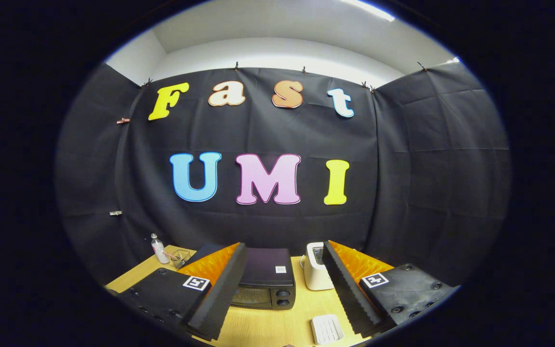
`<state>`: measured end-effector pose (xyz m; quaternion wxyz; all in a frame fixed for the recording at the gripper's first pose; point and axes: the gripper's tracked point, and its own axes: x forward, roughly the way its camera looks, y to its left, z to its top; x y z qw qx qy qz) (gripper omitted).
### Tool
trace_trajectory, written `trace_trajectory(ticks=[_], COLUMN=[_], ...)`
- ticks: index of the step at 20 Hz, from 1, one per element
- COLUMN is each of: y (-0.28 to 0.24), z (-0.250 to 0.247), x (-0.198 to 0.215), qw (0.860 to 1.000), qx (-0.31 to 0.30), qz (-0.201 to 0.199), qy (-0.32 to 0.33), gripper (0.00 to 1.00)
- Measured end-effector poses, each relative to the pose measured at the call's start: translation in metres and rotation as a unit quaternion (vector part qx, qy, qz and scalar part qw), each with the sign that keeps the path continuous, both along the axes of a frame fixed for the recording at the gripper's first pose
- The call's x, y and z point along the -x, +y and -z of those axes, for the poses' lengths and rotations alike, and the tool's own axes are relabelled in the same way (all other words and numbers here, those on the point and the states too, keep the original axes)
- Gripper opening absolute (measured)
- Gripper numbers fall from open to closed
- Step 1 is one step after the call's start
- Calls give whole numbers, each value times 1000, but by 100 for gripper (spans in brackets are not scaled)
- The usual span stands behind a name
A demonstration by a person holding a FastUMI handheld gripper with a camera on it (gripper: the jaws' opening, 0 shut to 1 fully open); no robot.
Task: Open the toaster oven, put the food inside, and close the toaster oven door.
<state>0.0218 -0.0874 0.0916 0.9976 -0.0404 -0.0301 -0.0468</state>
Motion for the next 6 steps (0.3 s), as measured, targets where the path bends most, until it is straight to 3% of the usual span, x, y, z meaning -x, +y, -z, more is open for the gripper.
trace_trajectory(ticks=[6], y=[8], z=[1], x=[-13], qw=[1000], qx=[-14], qz=[-15], qy=[10], gripper=[98])
